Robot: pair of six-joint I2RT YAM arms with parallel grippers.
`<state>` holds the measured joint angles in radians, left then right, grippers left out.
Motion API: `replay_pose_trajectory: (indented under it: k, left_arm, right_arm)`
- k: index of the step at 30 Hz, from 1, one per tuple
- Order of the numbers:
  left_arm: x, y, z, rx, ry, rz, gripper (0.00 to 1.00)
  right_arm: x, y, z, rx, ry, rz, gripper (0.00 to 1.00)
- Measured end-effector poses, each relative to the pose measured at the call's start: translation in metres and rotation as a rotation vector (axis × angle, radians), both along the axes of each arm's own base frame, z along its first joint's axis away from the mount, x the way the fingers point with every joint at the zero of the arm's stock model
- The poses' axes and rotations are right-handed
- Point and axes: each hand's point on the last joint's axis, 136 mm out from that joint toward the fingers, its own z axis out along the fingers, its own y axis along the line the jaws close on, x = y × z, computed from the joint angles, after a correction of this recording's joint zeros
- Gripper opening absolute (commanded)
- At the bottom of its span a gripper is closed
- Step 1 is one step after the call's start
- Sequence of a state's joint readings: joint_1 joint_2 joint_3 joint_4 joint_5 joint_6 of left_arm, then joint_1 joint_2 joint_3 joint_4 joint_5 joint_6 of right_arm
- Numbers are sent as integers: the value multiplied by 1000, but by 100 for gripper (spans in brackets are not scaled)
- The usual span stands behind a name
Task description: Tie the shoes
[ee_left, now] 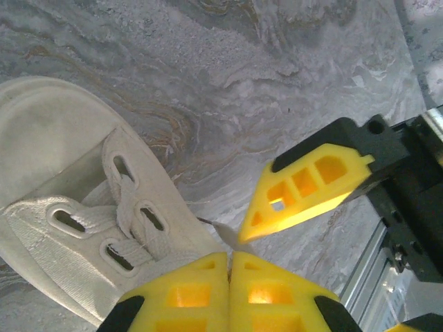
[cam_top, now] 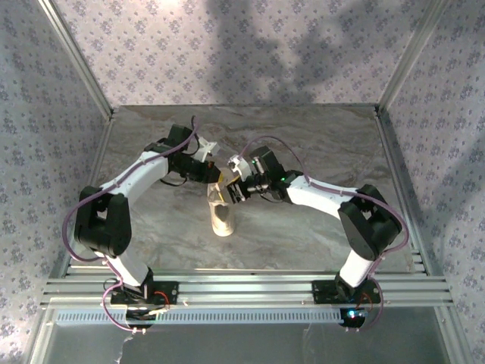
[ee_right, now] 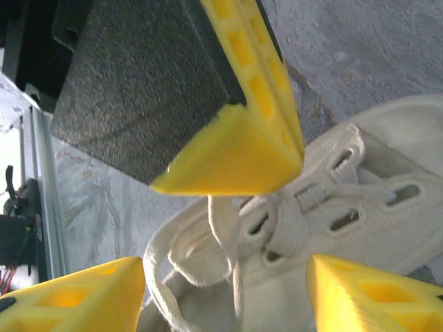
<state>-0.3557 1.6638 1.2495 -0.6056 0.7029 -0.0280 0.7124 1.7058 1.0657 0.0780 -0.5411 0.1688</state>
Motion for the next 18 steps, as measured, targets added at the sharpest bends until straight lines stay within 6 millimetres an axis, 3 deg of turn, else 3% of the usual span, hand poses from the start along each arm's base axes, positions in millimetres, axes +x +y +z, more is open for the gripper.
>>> replay_pose_trajectory:
  k: [7,12,18]
  left_arm:
    - [1,-3,-10,-3,46,0,3]
    - [0,-4,-10,-14,55,-6,4]
    - [0,-5,-9,-22,57,-10,4]
  right_arm:
    - [-3,11,-20,-7,40,4,67]
    - [-1,15,-27,-2,58,-6,59]
    - [2,18,-25,13,53,-10,66]
